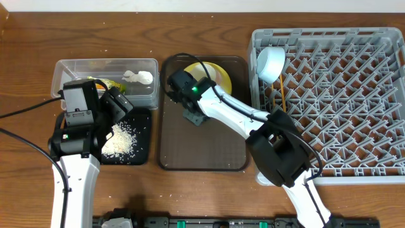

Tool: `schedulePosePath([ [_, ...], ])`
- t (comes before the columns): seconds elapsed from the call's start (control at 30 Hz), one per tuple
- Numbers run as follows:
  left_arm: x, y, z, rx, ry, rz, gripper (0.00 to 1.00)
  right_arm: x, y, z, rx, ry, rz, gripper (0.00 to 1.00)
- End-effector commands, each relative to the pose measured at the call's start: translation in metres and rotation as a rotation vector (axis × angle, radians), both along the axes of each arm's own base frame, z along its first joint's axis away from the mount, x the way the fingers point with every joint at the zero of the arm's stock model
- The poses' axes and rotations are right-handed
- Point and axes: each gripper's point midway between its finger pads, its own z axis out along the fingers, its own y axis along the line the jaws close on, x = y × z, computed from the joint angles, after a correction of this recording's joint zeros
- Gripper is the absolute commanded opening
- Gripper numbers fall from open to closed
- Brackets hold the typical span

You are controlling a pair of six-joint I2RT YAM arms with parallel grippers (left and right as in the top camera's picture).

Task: Sort waste into correct bins and load items into the dishwasher rack
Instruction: 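Lower the right gripper into the white cup and grasp it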

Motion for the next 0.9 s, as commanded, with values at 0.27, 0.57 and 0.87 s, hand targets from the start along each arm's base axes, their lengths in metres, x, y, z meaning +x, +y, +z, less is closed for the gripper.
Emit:
schedulePosePath([
  [0.27, 0.001, 0.003, 0.004, 0.005, -0.007, 0.017, 0.96, -0.084, 0.012, -0.003, 0.074, 0.367, -0.013, 0.22],
  [0.57, 0.001, 0.003, 0.004, 0.005, -0.007, 0.017, 0.96, -0.091, 0.021, 0.019, 0.155, 0.419, -0.012, 0.39],
  [0.87, 0.001, 0.003, 0.004, 0.005, -0.006, 0.017, 0.96, -0.071, 0.030, 0.123, 0.310, 0.219, 0.028, 0.38],
])
